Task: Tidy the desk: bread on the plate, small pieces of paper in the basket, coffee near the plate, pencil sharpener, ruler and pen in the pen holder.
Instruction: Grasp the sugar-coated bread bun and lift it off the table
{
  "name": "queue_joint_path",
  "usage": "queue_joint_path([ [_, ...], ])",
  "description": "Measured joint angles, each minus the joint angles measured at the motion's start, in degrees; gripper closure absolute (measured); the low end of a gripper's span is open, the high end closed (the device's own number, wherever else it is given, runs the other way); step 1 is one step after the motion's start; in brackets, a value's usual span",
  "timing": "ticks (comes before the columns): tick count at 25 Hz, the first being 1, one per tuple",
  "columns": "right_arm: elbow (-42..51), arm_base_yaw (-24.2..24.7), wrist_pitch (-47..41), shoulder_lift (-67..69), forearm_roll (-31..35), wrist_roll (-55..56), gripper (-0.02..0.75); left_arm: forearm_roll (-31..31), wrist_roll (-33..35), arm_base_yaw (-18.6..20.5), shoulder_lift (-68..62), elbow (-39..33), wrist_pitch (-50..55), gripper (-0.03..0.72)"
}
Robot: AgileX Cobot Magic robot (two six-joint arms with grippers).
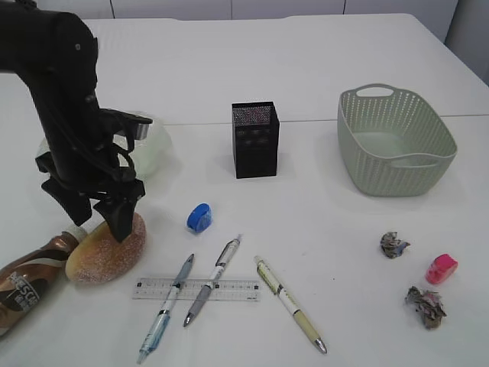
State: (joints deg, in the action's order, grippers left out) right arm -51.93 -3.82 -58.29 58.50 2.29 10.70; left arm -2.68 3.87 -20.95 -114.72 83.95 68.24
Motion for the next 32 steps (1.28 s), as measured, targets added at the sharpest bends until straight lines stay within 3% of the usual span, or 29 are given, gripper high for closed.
queue_joint_path([
  [28,0.0,0.0,0.0,0.0,-0.3,0.0,0.323,-0.1,0.0,0.0,-8.5,2.4,-4.5,0.125],
  [32,0.0,0.0,0.0,0.0,-0.6,0.0,0.323,-0.1,0.0,0.0,-8.5,2.4,-4.4,0.171],
])
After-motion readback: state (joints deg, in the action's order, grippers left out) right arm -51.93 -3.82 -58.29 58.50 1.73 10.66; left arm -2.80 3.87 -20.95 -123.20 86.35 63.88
